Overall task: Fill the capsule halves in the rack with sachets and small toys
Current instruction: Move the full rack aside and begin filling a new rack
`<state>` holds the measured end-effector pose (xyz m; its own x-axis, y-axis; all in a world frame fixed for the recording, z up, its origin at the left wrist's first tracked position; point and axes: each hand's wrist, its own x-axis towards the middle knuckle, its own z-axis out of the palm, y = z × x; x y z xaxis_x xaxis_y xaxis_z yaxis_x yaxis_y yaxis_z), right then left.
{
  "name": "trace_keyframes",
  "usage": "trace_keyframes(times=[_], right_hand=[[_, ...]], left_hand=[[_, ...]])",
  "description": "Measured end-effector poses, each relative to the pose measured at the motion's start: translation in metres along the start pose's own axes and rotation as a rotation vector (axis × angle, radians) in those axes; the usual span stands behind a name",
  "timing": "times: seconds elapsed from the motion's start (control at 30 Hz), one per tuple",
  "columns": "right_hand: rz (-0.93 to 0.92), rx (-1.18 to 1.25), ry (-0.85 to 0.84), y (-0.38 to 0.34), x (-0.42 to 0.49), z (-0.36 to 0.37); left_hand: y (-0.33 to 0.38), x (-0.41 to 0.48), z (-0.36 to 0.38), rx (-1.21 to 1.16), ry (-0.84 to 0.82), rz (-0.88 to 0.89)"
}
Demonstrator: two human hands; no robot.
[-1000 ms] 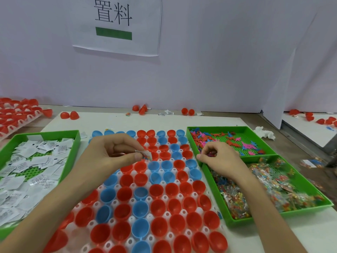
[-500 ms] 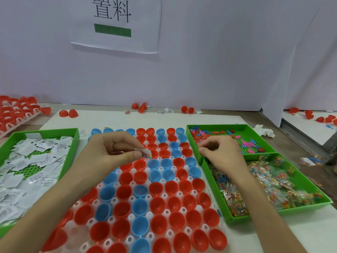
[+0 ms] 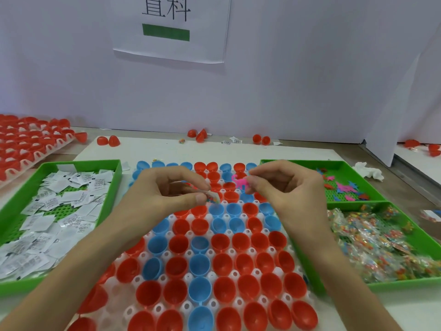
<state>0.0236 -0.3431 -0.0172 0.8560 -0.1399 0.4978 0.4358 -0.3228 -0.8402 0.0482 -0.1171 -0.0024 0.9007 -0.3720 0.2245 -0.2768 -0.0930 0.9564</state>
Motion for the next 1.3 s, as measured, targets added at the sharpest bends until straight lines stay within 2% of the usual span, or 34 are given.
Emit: trace_keyframes(times=[0.2, 0.47, 0.6, 0.83, 1.0, 1.1, 1.3], right_hand=[[-0.062, 0.031, -0.121, -0.005, -0.016, 0.026], [0.005, 0.169, -0.193, -0.011, -0.018, 0.028], [-0.016, 0.108, -0.237, -0.014, -0.018, 0.029], [-0.041, -0.047, -0.151, -0.007, -0.012, 0.019], [0.008, -0.143, 0.079, 0.006, 0.009, -0.018], [-0.011, -0.259, 0.162, 0.014, 0.015, -0.034], [-0.038, -0.427, 0.177, 0.026, 0.029, -0.041]], left_hand=[[0.000, -0.002, 0.002, 0.032, -0.055, 0.028], [0.000, -0.002, 0.003, 0.084, -0.033, 0.043], [0.001, -0.001, 0.005, 0.102, -0.045, 0.059], [-0.004, -0.002, 0.006, 0.101, -0.060, 0.074], [-0.007, 0.003, -0.003, 0.066, 0.078, 0.099], [-0.010, 0.004, -0.006, 0.048, 0.125, 0.109], [-0.014, 0.005, -0.008, 0.066, 0.156, 0.108]])
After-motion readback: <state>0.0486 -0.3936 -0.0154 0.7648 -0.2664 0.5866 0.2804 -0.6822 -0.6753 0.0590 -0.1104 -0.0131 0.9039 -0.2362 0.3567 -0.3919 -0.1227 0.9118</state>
